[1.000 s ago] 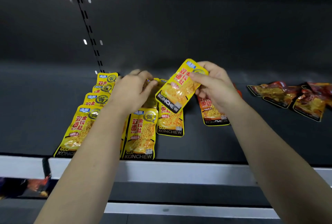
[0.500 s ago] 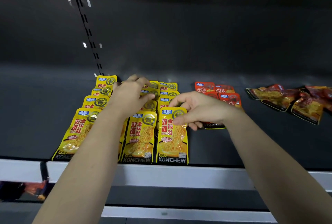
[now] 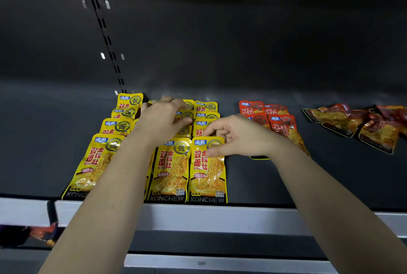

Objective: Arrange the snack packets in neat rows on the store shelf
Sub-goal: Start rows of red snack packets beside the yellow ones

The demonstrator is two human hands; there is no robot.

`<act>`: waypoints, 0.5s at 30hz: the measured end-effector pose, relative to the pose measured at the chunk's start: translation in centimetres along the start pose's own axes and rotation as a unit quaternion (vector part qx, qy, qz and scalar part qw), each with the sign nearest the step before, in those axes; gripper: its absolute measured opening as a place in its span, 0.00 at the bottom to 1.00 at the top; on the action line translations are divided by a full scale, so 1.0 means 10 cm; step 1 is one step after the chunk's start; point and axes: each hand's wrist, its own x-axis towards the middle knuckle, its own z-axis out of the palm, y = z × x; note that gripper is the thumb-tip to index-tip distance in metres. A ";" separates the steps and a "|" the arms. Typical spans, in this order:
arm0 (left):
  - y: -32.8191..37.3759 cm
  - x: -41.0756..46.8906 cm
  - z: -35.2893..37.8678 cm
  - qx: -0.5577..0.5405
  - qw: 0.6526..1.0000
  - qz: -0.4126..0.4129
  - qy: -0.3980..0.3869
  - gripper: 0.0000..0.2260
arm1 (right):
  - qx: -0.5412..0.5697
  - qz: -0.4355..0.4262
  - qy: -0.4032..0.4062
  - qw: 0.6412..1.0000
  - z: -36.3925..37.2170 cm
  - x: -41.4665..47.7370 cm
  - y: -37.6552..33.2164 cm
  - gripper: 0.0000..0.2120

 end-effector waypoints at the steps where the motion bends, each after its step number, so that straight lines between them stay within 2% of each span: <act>1: 0.00 0.00 0.00 0.002 1.000 0.001 0.002 0.17 | -0.002 -0.003 0.003 1.000 0.00 0.00 -0.01 0.20; 9: -0.01 0.00 0.02 -0.003 1.000 0.000 0.005 0.16 | -0.056 -0.023 0.022 0.998 0.00 0.02 0.00 0.15; 15: 0.00 0.00 0.00 -0.005 1.000 0.004 0.006 0.16 | -0.142 -0.039 0.056 0.988 0.00 0.04 0.01 0.19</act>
